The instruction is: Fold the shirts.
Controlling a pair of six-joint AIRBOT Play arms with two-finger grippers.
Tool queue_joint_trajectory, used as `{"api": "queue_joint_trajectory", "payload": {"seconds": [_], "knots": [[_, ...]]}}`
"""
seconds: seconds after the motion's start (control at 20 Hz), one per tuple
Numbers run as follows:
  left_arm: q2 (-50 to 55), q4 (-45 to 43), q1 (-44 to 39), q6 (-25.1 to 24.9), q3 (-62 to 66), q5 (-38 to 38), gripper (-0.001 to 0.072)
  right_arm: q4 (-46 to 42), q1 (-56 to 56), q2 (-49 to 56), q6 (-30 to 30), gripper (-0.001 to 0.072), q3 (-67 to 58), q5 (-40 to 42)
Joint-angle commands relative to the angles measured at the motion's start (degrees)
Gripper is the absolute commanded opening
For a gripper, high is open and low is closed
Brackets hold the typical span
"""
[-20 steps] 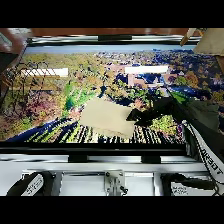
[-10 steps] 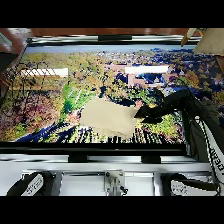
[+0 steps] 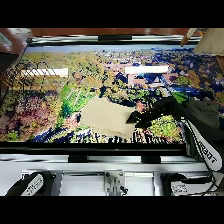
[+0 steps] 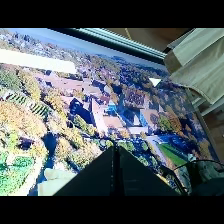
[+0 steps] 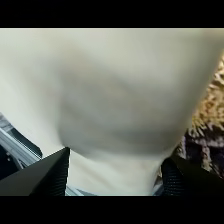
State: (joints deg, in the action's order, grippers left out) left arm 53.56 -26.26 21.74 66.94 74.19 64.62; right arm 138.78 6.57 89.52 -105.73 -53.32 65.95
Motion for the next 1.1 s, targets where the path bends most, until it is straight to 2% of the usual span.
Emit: {"api": "queue_joint_trajectory", "payload": {"seconds": [0.0,0.05,0.15,0.2,0.25,0.35,0.55,0.65,0.95,1.05], "knots": [[0.50,0.02,0.00,1.29,-0.02,0.02,0.0030,2.78,3.02,1.55,-2.25,0.0670,0.17,-6.25],[0.55,0.02,0.02,1.27,-0.02,0.04,0.0030,4.57,3.15,1.55,-3.78,0.0654,0.17,-7.10],[0.57,0.02,0.02,1.27,-0.02,0.28,0.0030,6.03,3.15,1.55,-6.14,0.0446,-0.20,-8.70],[0.57,0.02,0.02,1.27,-0.02,0.81,0.0030,6.45,3.13,1.55,-6.19,0.0240,-0.31,-9.70],[0.57,0.02,0.02,1.25,-0.02,1.29,0.0030,6.78,3.13,1.55,-5.88,0.0073,-0.55,-10.08],[0.61,0.02,0.02,1.22,-0.02,1.70,0.0030,6.86,3.10,1.05,-6.43,0.0062,-3.15,-7.91],[1.31,0.04,0.00,1.25,-0.02,1.70,0.0030,8.37,-0.20,-3.34,-7.45,0.0062,-14.45,2.38],[1.55,0.04,-0.42,1.25,-0.02,1.70,0.0030,8.76,-3.34,-6.38,-5.11,0.0062,-21.57,5.99],[1.62,0.13,-3.89,1.25,0.00,1.68,0.0030,8.74,-16.00,-12.72,3.85,0.0062,-35.91,7.39],[1.62,0.13,-5.09,1.22,0.00,1.66,0.0030,8.61,-20.41,-12.72,4.76,0.0062,-39.23,8.20]]}}
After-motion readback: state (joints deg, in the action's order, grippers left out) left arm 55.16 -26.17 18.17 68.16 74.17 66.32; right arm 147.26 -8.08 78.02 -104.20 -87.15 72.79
